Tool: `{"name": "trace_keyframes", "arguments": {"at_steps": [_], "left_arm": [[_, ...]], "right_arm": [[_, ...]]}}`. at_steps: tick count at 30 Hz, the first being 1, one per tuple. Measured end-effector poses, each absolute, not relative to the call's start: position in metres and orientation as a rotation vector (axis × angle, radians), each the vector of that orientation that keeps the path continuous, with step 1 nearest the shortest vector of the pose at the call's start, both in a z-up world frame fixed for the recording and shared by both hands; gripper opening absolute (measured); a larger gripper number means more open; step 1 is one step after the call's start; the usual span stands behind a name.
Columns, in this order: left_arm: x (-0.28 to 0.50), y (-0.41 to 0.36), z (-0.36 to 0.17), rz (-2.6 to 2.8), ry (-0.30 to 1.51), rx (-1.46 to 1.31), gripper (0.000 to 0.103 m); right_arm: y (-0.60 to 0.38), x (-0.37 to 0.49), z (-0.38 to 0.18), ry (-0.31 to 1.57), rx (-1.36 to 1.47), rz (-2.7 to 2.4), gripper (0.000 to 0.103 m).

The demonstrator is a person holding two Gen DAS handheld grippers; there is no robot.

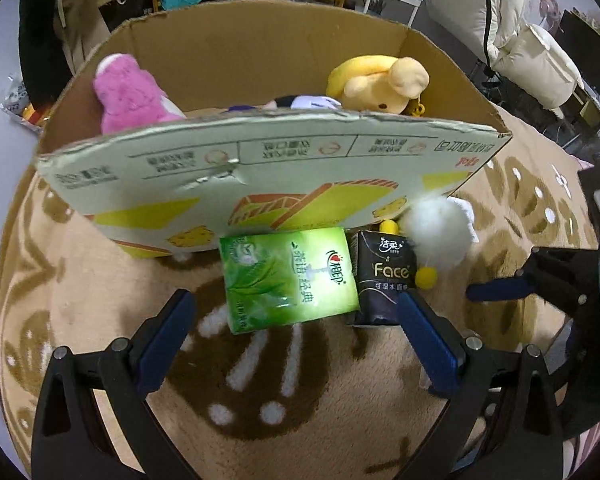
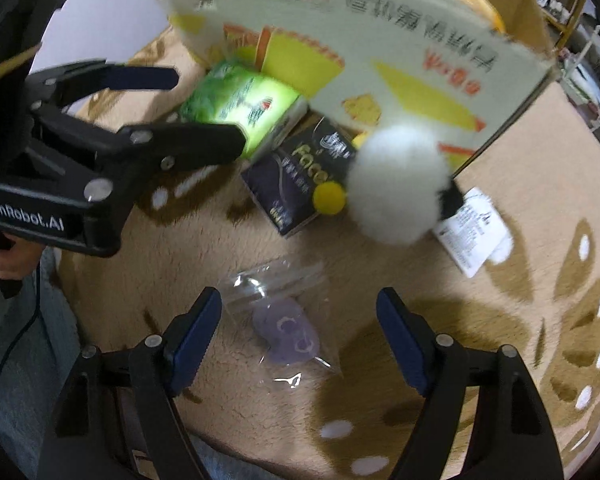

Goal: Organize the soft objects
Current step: 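Grasp the bagged purple plush with the right tool while the left tool grasps the green tissue pack, then lift the bagged plush and green tissue pack and carry them over the box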

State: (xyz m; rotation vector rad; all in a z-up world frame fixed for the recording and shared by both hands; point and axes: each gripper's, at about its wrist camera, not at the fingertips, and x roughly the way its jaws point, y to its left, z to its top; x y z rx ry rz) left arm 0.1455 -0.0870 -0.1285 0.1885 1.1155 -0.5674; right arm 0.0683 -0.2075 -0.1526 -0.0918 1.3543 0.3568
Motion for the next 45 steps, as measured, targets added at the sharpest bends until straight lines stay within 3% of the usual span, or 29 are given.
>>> {"name": "trace_keyframes", "arguments": {"at_steps": [6, 11, 20, 45], "left_arm": [[0.149, -0.089, -0.139, -0.553, 1.138, 0.169, 0.098], [0.151, -0.09, -0.146, -0.522, 1.139, 0.162, 0.097], [0.149, -0.096, -0.156, -0.499, 1.148, 0.163, 0.077], [0.132, -0.078, -0.135, -0.441, 1.072, 0.152, 0.074]], "right_arm": [[-0.189, 0.063, -0.17, 1.409, -0.152, 0.367, 0.084], [-0.18, 0.065, -0.176, 1.418, -0.171, 0.35, 0.074], [-0.17, 0.067, -0.174, 1.407, -0.158, 0.334, 0.059], [-0.232, 0.067, -0.139, 1.287, -0.052, 0.265, 0.057]]}}
